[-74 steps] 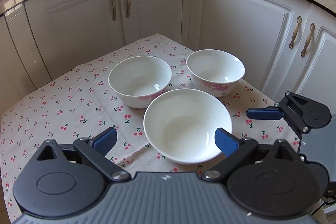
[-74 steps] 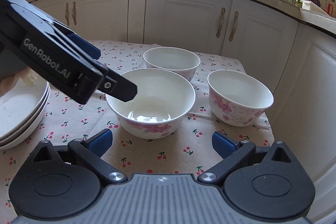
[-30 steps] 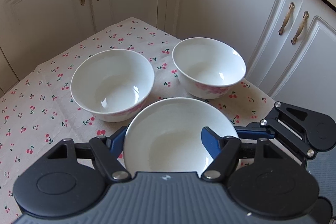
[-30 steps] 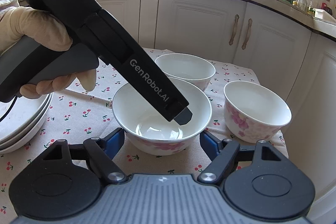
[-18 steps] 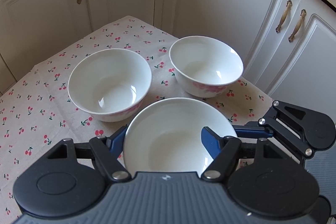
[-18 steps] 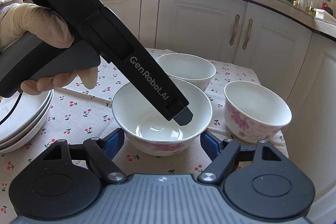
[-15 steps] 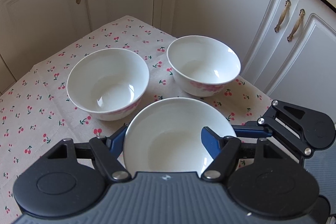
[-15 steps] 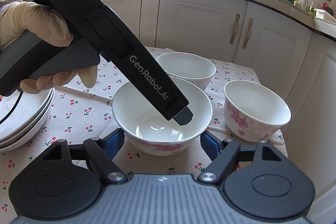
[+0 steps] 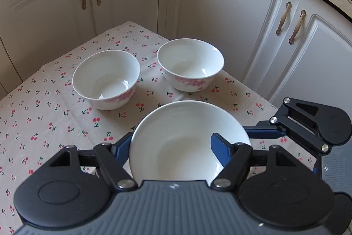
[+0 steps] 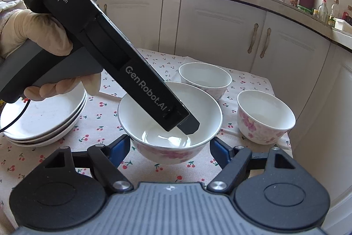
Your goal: Organize plates and bowls
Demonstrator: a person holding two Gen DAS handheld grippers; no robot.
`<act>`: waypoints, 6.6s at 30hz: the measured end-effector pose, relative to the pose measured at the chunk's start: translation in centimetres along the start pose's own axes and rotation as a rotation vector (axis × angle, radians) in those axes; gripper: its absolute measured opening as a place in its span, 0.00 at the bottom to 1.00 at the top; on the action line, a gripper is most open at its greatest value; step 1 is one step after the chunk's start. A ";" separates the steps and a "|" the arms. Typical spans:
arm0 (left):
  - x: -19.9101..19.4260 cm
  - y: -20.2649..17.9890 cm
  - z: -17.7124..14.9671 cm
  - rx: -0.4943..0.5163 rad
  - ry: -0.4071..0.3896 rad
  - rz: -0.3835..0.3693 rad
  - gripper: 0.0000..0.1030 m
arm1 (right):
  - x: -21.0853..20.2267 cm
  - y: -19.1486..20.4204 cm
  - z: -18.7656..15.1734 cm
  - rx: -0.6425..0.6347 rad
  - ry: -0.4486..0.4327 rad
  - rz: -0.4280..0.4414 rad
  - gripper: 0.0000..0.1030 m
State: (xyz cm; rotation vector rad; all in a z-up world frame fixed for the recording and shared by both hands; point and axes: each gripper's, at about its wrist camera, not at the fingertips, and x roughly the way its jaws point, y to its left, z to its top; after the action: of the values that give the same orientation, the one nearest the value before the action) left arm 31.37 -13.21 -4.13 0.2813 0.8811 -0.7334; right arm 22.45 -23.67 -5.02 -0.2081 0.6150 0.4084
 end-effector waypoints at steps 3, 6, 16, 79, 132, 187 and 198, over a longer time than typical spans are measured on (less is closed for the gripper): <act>-1.0 -0.7 -0.9 -0.008 -0.007 -0.002 0.72 | -1.2 0.5 -0.2 -0.006 -0.001 0.014 0.81; -1.8 -1.4 -1.6 -0.017 -0.008 0.000 0.72 | -2.3 1.1 -0.4 -0.016 -0.003 0.023 0.81; -3.0 -3.6 -4.3 -0.035 -0.007 -0.013 0.72 | -4.8 2.3 -2.3 -0.022 0.017 0.051 0.81; -9.2 -4.4 -10.9 -0.149 -0.212 0.060 0.93 | -10.0 1.0 -5.5 0.061 -0.017 0.033 1.00; 11.8 -0.9 11.5 0.104 0.011 0.003 0.84 | 6.3 -14.9 -0.2 -0.018 -0.001 -0.026 0.92; 8.0 -2.4 9.6 0.096 0.019 -0.070 0.71 | 2.2 -12.7 2.0 0.014 0.066 0.003 0.82; 2.8 -4.7 6.8 0.085 -0.006 -0.072 0.71 | -2.5 -8.9 2.3 0.003 0.055 0.005 0.82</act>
State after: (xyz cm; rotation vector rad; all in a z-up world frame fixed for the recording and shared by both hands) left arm 33.36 -21.34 -1.81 0.3244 0.8593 -0.8398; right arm 25.60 -31.75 -1.13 -0.2159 0.6706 0.4077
